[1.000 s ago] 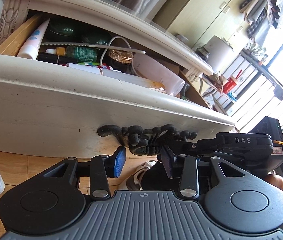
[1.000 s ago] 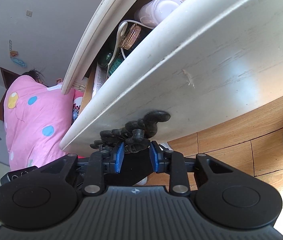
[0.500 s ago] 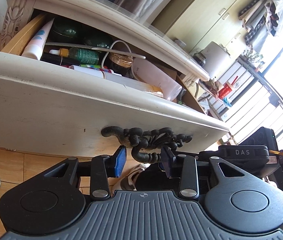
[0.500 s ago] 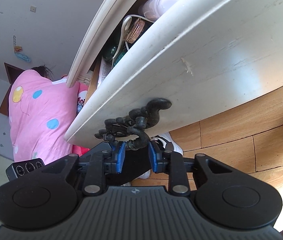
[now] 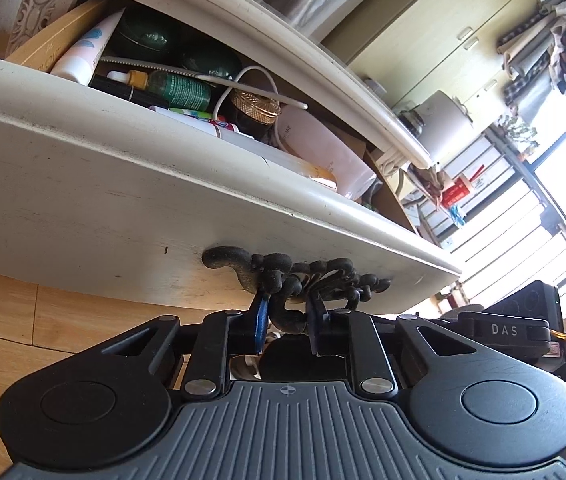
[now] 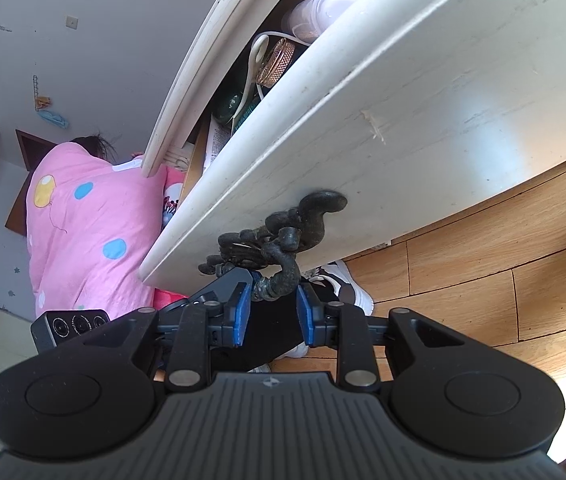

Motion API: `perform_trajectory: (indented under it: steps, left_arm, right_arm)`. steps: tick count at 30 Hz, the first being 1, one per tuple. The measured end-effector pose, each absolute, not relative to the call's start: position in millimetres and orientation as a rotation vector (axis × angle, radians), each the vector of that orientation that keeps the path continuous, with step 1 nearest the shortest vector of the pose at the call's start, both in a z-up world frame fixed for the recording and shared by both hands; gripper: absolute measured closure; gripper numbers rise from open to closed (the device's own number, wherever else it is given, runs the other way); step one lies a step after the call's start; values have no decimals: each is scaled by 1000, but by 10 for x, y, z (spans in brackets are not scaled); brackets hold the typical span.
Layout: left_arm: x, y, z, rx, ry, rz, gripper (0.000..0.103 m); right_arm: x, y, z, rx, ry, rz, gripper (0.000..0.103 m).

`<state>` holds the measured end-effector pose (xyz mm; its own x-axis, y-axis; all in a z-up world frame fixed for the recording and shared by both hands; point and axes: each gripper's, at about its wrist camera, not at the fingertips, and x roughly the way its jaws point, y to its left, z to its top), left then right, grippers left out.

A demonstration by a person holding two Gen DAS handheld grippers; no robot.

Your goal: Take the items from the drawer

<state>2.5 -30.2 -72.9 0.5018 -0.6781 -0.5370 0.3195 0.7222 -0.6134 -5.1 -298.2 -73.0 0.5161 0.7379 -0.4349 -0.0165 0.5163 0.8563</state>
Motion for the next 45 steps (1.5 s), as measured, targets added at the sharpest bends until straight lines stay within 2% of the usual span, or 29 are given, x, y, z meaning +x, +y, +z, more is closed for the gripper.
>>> perform_trajectory:
  steps: [11, 21, 28, 45]
  left_arm:
    - [-7, -311, -714, -465, 839, -648, 83]
    - [-18, -363, -693, -419, 837, -630, 82]
    - [-42, -435, -628, -361, 829, -590, 81]
    - [-62, -510, -660, -435, 853, -461, 78]
  right_arm:
    - [-24, -3079, -817, 1016, 913, 494, 75]
    - [18, -2966, -751, 950, 923, 460, 85]
    - [15, -2941, -720, 938, 935, 445, 85]
    - [33, -2930, -716, 943, 938, 450, 85]
